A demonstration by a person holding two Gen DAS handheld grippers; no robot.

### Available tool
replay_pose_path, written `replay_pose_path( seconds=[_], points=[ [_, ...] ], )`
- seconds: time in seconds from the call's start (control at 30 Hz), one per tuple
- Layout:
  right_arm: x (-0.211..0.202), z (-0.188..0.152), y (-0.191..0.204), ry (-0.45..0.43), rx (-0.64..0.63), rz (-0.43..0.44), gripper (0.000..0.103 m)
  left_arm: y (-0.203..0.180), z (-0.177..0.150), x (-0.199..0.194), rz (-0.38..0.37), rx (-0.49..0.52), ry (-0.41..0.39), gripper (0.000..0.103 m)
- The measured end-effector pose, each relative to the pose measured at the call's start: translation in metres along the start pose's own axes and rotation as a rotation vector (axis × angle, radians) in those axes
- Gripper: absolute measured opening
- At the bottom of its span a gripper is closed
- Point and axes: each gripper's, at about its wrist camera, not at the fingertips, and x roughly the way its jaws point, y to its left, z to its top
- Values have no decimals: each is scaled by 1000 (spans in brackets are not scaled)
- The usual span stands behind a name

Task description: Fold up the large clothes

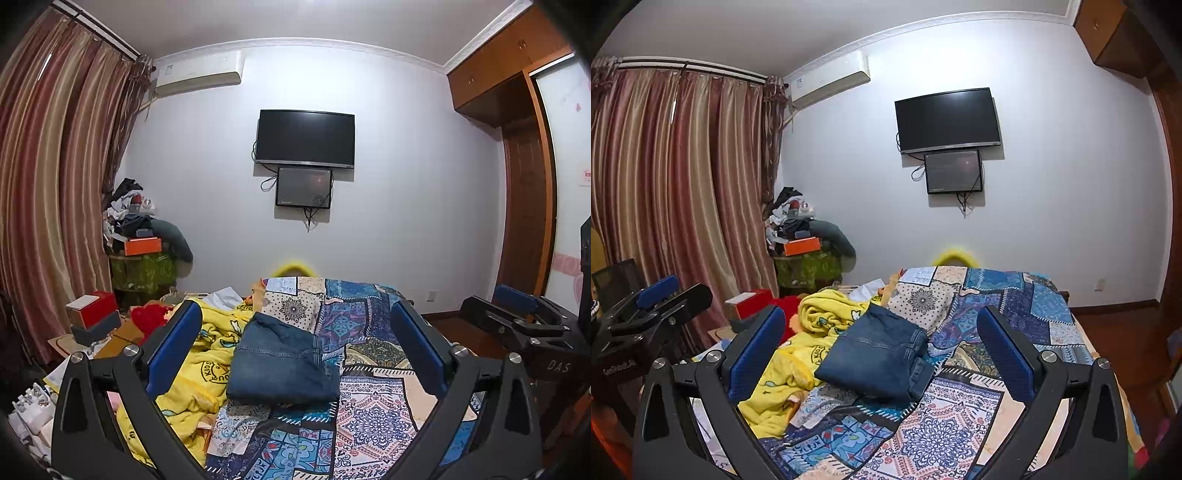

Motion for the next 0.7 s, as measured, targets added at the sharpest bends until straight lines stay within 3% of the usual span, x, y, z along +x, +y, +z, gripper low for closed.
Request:
replay_pose_path(
  seconds=[0.7],
  points=[
    [-7,0,0,-1,2,-7,103,0,1,3,-1,-7,17,102]
  ],
)
